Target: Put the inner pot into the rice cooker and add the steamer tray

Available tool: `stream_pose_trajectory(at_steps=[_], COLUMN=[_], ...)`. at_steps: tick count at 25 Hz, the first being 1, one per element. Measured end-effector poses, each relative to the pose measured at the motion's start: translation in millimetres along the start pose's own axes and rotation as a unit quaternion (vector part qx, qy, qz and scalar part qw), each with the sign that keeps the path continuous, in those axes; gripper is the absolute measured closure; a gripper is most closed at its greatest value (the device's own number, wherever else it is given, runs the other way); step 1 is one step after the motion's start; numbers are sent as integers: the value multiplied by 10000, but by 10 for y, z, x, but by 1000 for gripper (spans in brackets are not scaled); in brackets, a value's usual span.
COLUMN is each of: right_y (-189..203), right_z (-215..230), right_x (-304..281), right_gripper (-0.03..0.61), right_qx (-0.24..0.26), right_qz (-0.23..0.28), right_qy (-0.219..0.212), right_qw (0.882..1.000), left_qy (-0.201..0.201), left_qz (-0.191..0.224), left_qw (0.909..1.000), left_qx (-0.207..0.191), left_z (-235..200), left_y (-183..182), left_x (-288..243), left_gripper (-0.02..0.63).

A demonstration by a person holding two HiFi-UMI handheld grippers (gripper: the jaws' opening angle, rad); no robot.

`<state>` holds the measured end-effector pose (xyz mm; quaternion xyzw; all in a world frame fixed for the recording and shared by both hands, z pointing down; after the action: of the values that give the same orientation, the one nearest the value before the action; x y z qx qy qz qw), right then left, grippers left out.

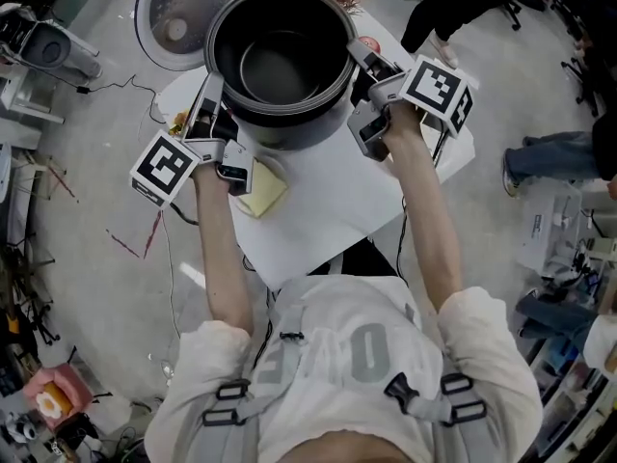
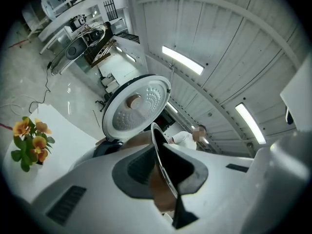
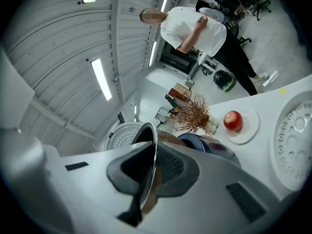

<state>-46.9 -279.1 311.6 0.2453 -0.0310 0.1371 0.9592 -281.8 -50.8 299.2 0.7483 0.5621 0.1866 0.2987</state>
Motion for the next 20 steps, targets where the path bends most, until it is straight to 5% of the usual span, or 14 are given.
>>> stream_pose_trajectory(at_steps=[20], right_y=[81], right_z=[542], right_x=[-508], right_gripper=[532], right_qx=[962], right_qz=[-1102], right_qy=[1082], right_qw=[9833], left_qy=[-1051], left_qz=[-594], left_qw=[9888], left_qx=[-876], left_z=[-523], left_y=[117], left_x=[-448], left_gripper=[568])
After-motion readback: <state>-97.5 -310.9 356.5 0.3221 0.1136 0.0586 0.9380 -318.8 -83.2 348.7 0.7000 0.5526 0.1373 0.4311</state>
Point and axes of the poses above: the fingertips, and each gripper's own axes: x backward along the fingers, z to its right, y out of its underside, the point moved 10 cm from there along x, backward along the fingers, and after that the axes turned 11 degrees about -y, right-handed, at the moved point
